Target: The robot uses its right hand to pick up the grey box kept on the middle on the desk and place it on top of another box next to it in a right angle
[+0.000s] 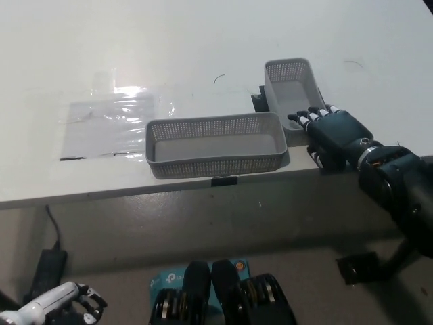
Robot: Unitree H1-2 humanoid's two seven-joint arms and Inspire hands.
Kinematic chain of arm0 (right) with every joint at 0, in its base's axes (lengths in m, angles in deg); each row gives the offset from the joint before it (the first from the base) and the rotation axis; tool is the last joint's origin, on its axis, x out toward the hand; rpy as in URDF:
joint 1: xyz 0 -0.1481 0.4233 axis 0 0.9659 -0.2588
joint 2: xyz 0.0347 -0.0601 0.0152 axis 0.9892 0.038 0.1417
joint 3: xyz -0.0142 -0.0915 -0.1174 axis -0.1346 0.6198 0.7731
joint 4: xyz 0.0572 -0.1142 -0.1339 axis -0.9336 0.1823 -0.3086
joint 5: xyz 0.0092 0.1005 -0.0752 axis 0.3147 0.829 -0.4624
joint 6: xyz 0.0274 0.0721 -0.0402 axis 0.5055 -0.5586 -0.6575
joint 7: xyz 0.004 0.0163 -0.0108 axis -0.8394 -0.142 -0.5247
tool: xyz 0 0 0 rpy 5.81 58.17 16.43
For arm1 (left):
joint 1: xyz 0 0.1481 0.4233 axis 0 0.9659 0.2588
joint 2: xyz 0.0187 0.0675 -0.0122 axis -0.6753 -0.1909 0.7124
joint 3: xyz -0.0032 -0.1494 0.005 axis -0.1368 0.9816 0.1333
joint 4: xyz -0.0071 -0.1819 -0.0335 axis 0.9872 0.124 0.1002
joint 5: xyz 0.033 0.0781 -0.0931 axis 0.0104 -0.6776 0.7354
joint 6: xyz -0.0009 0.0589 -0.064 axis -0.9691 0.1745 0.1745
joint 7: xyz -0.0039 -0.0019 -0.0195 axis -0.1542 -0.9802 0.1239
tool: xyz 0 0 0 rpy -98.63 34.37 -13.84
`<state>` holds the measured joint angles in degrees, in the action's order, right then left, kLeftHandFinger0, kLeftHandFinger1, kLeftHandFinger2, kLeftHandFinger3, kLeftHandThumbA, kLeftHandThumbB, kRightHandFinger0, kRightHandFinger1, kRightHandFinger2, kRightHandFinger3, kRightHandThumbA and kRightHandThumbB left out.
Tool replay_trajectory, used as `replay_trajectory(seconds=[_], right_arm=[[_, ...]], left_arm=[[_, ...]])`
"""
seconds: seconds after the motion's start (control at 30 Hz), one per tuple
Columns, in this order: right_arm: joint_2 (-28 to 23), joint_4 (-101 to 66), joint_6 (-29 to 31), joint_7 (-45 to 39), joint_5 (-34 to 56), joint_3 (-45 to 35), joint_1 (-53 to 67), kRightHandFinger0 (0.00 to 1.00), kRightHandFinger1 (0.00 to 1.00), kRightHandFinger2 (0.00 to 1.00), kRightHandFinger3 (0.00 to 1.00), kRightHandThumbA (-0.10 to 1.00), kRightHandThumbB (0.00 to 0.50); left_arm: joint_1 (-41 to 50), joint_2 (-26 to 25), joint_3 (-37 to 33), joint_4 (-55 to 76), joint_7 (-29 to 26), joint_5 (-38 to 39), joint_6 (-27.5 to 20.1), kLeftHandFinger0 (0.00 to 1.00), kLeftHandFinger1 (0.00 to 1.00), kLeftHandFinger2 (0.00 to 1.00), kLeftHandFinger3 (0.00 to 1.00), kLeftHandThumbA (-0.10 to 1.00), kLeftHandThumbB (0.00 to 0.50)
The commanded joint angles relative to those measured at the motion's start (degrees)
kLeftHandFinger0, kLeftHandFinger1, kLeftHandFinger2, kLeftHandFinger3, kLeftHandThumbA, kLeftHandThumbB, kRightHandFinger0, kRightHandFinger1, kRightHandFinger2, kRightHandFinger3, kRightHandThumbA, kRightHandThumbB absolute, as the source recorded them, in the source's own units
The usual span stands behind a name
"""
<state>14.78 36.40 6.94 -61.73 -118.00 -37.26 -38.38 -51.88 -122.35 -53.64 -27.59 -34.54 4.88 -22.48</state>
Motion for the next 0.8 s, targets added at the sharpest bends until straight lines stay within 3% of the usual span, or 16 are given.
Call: replay_trajectory(seconds=[0.0,0.03,0.1,0.13,0.17,0.2,0.23,0.27,0.3,0.37,0.5,0.57,0.6,0.63,0.67,0.77], right_arm=[[-0.94,-1.19,0.14,-5.33,-4.53,2.83,-3.57,0.02,0.08,0.3,1.0,-0.01,0.016],[-1.67,-1.66,0.07,-4.76,-6.88,4.09,-3.49,0.0,0.01,0.22,1.0,0.06,0.001],[-2.36,-2.4,0.27,-3.02,-8.63,4.92,-3.26,0.0,0.0,0.16,0.93,-0.1,0.0],[-2.62,-2.34,0.84,-1.8,-9.19,5.28,-3.23,0.0,0.01,0.15,0.74,-0.1,0.005],[-2.8,-1.81,1.4,-0.03,-10.36,5.87,-3.38,0.0,0.04,0.17,0.44,-0.1,0.0],[-2.85,-1.68,1.51,0.51,-10.83,6.02,-3.38,0.0,0.1,0.22,0.4,-0.1,0.0],[-2.83,-2.44,0.65,1.46,-11.68,5.93,-2.95,0.0,0.19,0.34,0.2,-0.1,0.0],[-2.68,-2.6,0.17,1.58,-12.07,5.91,-2.89,0.02,0.32,0.54,0.14,-0.1,0.0],[-2.44,-2.9,-0.58,1.72,-12.59,5.87,-2.84,0.04,0.37,0.6,0.12,-0.1,0.0],[-2.34,-2.23,0.39,5.12,-13.65,6.12,-2.77,0.0,0.33,0.56,0.06,-0.1,0.017],[-1.57,0.4,3.12,12.62,-13.23,5.43,-2.62,0.0,0.22,0.48,0.02,-0.1,0.007],[-1.06,2.63,6.72,17.92,-10.39,3.69,-2.12,0.0,0.16,0.46,0.02,-0.1,0.105],[-0.93,3.59,8.42,20.01,-9.41,3.1,-2.01,0.0,0.17,0.49,0.09,-0.1,0.191],[-0.9,3.78,8.81,20.56,-9.18,2.89,-1.89,0.0,0.18,0.51,0.13,-0.1,0.208],[-0.81,4.23,9.77,21.98,-8.57,2.32,-1.64,0.0,0.2,0.54,0.27,-0.1,0.255],[-0.42,5.07,11.72,24.65,-7.65,1.37,-1.14,0.0,0.2,0.55,0.43,-0.1,0.263]], left_arm=[[-1.04,-2.12,1.44,1.7,0.6,-0.75,0.5,0.46,0.4,0.58,0.63,0.49,0.36],[-0.98,-2.08,1.56,1.76,0.58,-0.42,0.5,0.46,0.4,0.58,0.63,0.48,0.353],[-1.13,-2.34,1.45,1.7,0.64,-0.55,0.5,0.47,0.43,0.61,0.65,0.49,0.352],[-1.09,-2.24,1.57,1.56,0.53,-0.19,0.5,0.45,0.4,0.6,0.65,0.48,0.354],[-1.05,-2.23,1.54,1.55,0.42,0.03,0.37,0.44,0.39,0.58,0.65,0.48,0.347],[-1.04,-2.26,1.51,1.61,0.43,0.04,0.32,0.44,0.39,0.58,0.65,0.48,0.347],[-1.16,-2.31,1.19,1.53,0.83,-0.35,0.49,0.46,0.41,0.59,0.68,0.5,0.349],[-1.15,-2.29,1.14,1.51,0.81,-0.38,0.49,0.46,0.41,0.58,0.69,0.5,0.354],[-1.12,-2.32,1.13,1.57,0.81,-0.43,0.49,0.46,0.41,0.58,0.7,0.5,0.354],[-1.06,-2.12,1.14,1.44,0.88,-0.51,0.5,0.47,0.41,0.58,0.68,0.5,0.345],[-0.81,-2.04,0.75,1.18,0.42,-0.47,0.21,0.42,0.37,0.54,0.61,0.5,0.354],[-0.62,-2.0,0.82,1.57,0.69,-0.74,0.5,0.46,0.41,0.59,0.65,0.51,0.359],[-0.62,-2.0,0.82,1.57,0.75,-0.8,0.5,0.48,0.43,0.61,0.69,0.51,0.361],[-0.62,-1.94,0.95,1.53,0.78,-0.66,0.5,0.47,0.42,0.61,0.68,0.5,0.362],[-0.68,-1.82,1.12,1.31,0.79,-0.37,0.5,0.47,0.42,0.62,0.69,0.5,0.37],[-0.45,-1.89,0.91,0.89,0.61,-0.23,0.5,0.46,0.42,0.62,0.68,0.51,0.372]])
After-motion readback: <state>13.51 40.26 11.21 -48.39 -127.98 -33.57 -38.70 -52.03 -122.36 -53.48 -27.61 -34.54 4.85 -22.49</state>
